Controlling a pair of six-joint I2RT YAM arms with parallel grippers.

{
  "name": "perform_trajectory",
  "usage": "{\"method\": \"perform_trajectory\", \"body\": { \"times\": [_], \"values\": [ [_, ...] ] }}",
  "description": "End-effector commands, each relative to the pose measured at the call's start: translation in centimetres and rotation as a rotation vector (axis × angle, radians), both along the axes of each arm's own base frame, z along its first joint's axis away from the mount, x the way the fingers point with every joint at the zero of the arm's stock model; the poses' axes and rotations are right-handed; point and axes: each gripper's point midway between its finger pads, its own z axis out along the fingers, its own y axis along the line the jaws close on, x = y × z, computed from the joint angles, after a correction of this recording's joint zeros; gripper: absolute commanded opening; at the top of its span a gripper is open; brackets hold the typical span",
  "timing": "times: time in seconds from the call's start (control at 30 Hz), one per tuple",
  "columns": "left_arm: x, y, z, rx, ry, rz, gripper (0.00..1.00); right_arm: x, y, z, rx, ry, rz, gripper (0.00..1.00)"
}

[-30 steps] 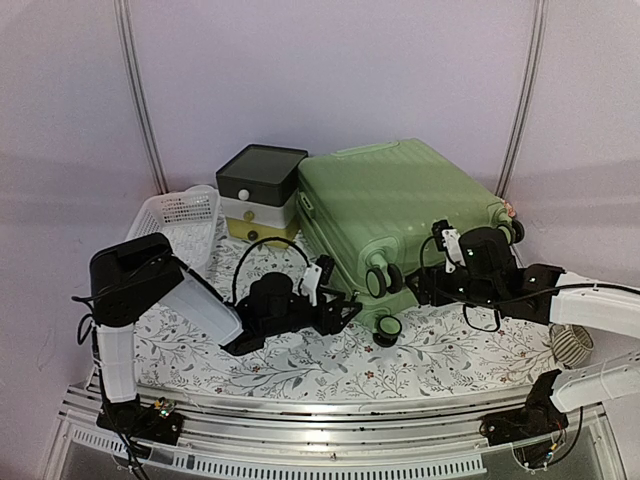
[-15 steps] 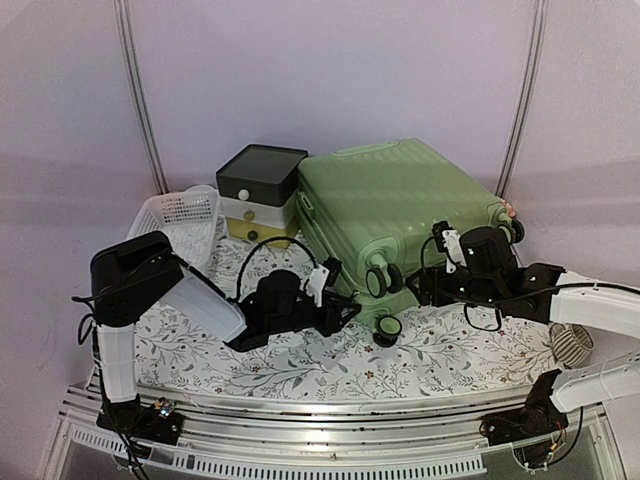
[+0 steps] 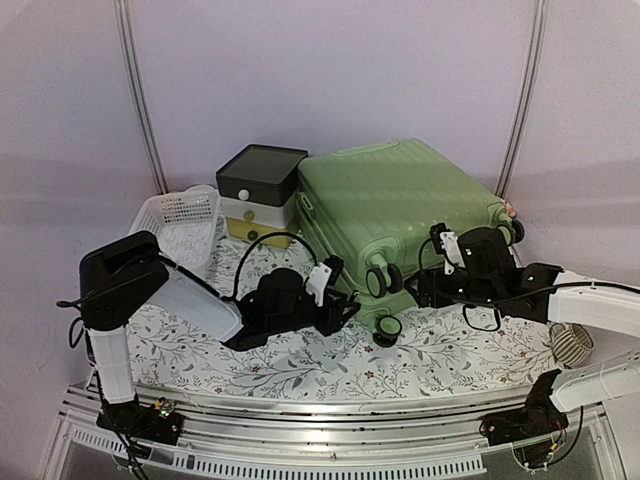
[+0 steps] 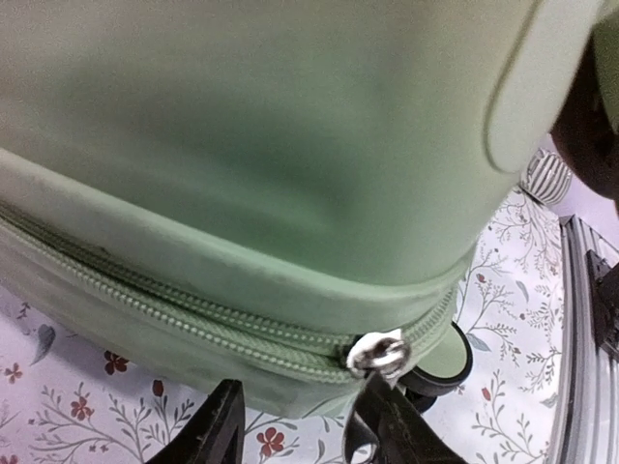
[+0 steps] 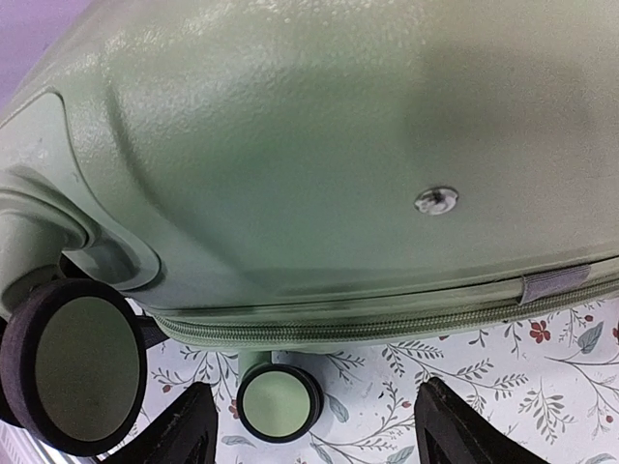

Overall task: Open, take out, and arrange the luggage
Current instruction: Pick up the zipper from the luggage.

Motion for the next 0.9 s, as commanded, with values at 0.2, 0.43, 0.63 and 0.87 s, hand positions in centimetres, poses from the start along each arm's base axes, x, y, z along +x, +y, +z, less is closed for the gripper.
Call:
{"method": "perform_trajectory", "body": {
  "times": [0.2,0.43,0.63,0.87],
  "values": [
    [0.8,0.0,2.8,0.098,-0.120,0.133,0.35,0.0,0.2,-0.9,-0.007,0.022,0.010,0.71],
    [-0.2,-0.8,3.1,0.117,-0.139,0.099,0.10,0.0,0.3,-0.9,-0.006,0.026,0.012,0.71],
    [-2.5,-2.2,3.6,0.038,-0.107,-0.021,0.00,0.0,0.9,-1.4,-0.003,0.042,0.032,0.71],
    [-4.5,-3.2,3.7,-0.020,-0.066,-0.130,0.00,0.8,2.4,-1.1,0.019,0.038,0.065,0.70]
  ]
}}
